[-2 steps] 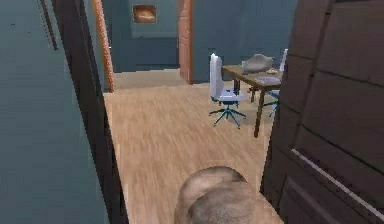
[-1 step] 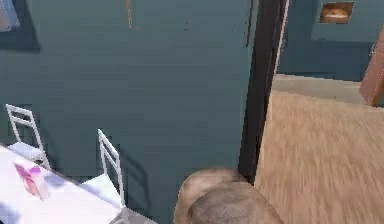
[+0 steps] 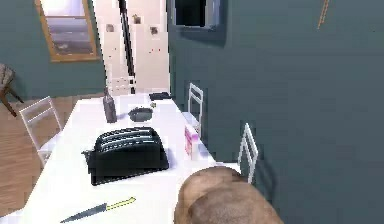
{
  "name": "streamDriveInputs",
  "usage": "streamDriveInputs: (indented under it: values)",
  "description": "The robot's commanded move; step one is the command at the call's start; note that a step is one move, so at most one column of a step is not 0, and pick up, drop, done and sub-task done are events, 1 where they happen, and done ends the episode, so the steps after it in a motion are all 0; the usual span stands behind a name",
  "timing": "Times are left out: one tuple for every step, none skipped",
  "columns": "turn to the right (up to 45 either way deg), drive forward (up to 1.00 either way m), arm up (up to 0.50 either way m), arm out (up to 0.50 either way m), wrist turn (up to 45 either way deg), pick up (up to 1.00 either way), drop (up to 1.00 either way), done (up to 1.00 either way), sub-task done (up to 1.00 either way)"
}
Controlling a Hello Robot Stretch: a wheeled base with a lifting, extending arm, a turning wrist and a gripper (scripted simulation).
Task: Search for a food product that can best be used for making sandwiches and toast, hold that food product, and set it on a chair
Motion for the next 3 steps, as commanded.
streamDriveInputs:
  values:
    - [-36.0,0.0,0.0,0.0,0.0,0.0,0.0,0.0,0.0]
    - [-45.0,0.0,0.0,0.0,0.0,0.0,0.0,0.0,0.0]
    - [-12.0,0.0,0.0,0.0,0.0,0.0,0.0,0.0,0.0]
